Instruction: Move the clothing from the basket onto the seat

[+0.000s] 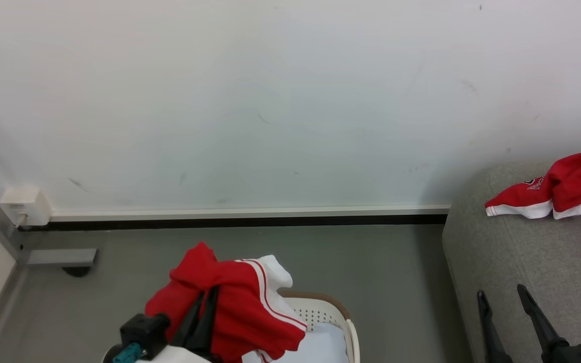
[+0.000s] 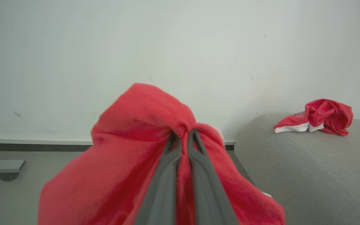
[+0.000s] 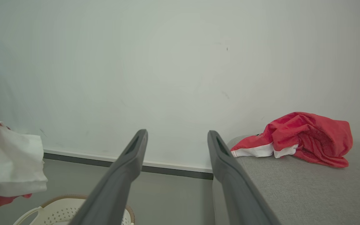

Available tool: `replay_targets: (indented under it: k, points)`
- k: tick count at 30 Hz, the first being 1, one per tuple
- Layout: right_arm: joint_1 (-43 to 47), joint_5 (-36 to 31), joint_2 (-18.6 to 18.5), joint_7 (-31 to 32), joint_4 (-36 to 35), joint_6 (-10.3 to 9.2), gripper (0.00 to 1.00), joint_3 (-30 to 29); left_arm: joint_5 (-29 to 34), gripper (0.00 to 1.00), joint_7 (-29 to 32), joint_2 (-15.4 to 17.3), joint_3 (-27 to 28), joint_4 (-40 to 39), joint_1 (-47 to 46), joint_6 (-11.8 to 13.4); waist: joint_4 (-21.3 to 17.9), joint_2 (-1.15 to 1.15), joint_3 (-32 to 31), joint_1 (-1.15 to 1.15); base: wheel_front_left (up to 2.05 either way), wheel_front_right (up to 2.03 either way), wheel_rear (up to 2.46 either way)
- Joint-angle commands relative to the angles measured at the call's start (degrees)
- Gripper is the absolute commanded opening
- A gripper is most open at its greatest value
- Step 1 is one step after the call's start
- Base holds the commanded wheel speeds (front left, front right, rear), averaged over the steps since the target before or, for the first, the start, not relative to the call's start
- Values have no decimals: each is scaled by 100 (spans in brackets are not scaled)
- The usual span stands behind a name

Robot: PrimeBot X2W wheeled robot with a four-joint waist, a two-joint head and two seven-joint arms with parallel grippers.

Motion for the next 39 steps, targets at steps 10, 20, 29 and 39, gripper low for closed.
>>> replay_targets:
  k: [10, 20, 29, 39]
  points:
    - [-368, 231, -411, 4, -187, -13, 100, 875, 165, 0, 218, 85, -358, -379, -316, -213, -17, 0, 68, 0, 0, 0, 0]
    - [-1324, 683, -1263, 4, -17, -13, 100, 2919, 347, 0, 453, -127, -1199, -453, -755, -463, 0, 0, 131, 0, 0, 0, 0]
    - [-1976, 1347, -1769, 45, 289, -14, 100, 4308, 290, 0, 472, -253, -1900, -491, -1001, -560, 23, 0, 130, 0, 0, 0, 0]
    - [-2516, 1856, -2110, 176, 490, -13, 100, 5201, -405, 0, 644, 55, -2901, -844, -1312, -610, 46, 0, 128, 0, 0, 0, 0]
